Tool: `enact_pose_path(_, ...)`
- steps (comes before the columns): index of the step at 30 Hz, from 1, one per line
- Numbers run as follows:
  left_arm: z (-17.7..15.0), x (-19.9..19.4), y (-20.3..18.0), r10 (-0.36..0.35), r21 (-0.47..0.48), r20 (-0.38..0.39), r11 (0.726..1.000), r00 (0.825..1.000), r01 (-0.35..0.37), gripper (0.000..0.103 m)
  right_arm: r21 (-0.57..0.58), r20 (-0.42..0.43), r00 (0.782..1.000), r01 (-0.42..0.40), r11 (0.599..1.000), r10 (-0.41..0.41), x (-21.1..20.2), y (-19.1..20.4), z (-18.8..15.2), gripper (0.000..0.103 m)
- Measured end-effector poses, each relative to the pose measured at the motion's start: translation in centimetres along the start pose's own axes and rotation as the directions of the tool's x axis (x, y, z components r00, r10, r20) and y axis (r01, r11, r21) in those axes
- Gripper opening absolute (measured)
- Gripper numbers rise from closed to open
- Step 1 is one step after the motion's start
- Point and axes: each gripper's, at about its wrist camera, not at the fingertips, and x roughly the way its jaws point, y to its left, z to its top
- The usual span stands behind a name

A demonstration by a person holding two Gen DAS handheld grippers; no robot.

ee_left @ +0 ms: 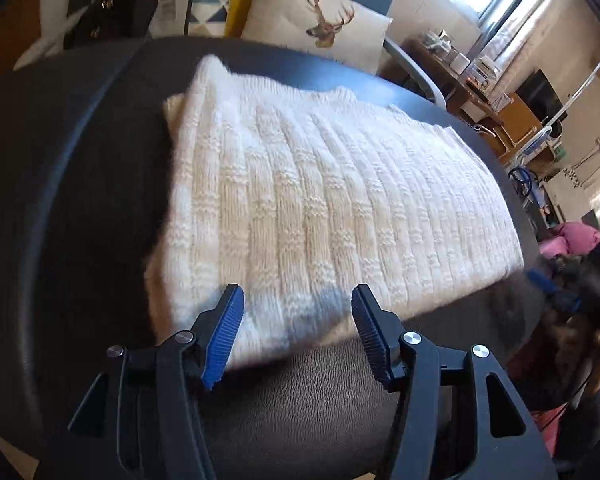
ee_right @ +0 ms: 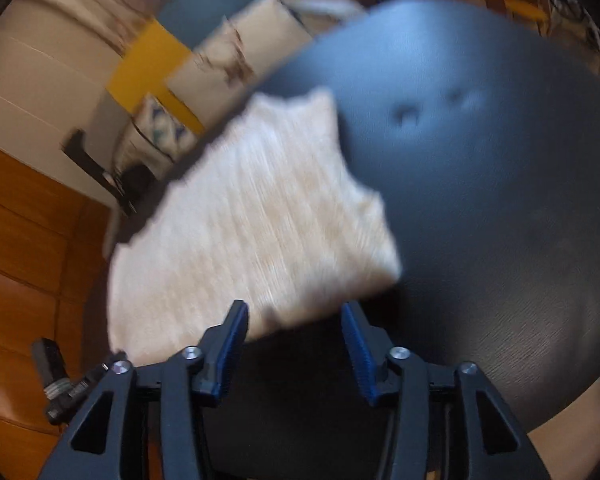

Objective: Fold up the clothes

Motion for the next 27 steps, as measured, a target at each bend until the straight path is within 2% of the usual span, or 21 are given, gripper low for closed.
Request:
enact_pose_path(1,-0.2,-0.3,-0.5,-0.001,0.007,-0.001,1.000,1.000,0.001,0.059,0.020,0.032,0.999,-0.028,0.999,0.028,-1.0,-0.4,0.6,0.089)
enact_pose_path(2,-0.3,-0.4,-1.2,-0.009,0.002,-0.007,1.000,1.000,0.009,0.059,0.039,0.064,0.996,-0.058,0.998,0.055,-2.0,-0.9,1.2,0.092)
enact_pose_path(3,-0.2,-0.3,-1.6,-0.018,-0.005,-0.012,1.000,1.000,0.018,0.059,0.057,0.096,0.992,-0.087,0.995,0.081,-3.1,-1.3,1.7,0.092)
enact_pose_path(6,-0.1,0.0,-2.2,-0.051,-0.038,-0.023,0.998,0.998,0.050,0.059,0.102,0.042,0.986,-0.166,0.981,0.162,-2.4,-2.7,2.3,0.092)
enact_pose_path(8,0.0,0.2,-3.2,-0.057,-0.049,-0.024,0.997,0.998,0.056,0.059,0.122,0.004,0.982,-0.186,0.975,0.187,-1.4,-2.9,2.0,0.092)
enact_pose_path(14,0.6,1.1,-5.2,-0.054,-0.024,-0.034,0.998,0.998,0.054,0.059,0.168,0.009,0.951,-0.306,0.937,0.309,1.4,-2.6,3.5,0.092)
enact_pose_path(16,1.1,2.0,-5.7,-0.021,-0.011,-0.045,1.000,0.999,0.020,0.060,0.162,-0.030,0.947,-0.310,0.937,0.319,2.6,-1.8,4.0,0.092)
enact_pose_path(18,1.2,3.0,-5.7,0.008,-0.013,-0.077,1.000,0.997,-0.009,0.059,0.185,-0.099,0.953,-0.265,0.946,0.286,4.2,-1.5,3.9,0.092)
enact_pose_path(20,0.7,3.4,-5.7,0.016,0.005,-0.085,1.000,0.996,-0.015,0.059,0.216,-0.208,0.937,-0.237,0.947,0.282,5.8,-1.6,2.8,0.092)
enact_pose_path(24,0.1,2.8,-6.4,0.046,0.098,-0.073,0.994,0.996,-0.039,0.059,0.194,-0.234,0.916,-0.284,0.939,0.326,4.2,-1.5,2.0,0.092)
enact_pose_path(27,1.0,2.4,-6.3,-0.018,0.051,-0.084,0.998,0.996,0.022,0.060,0.142,-0.195,0.911,-0.342,0.929,0.365,2.4,-1.8,2.6,0.092)
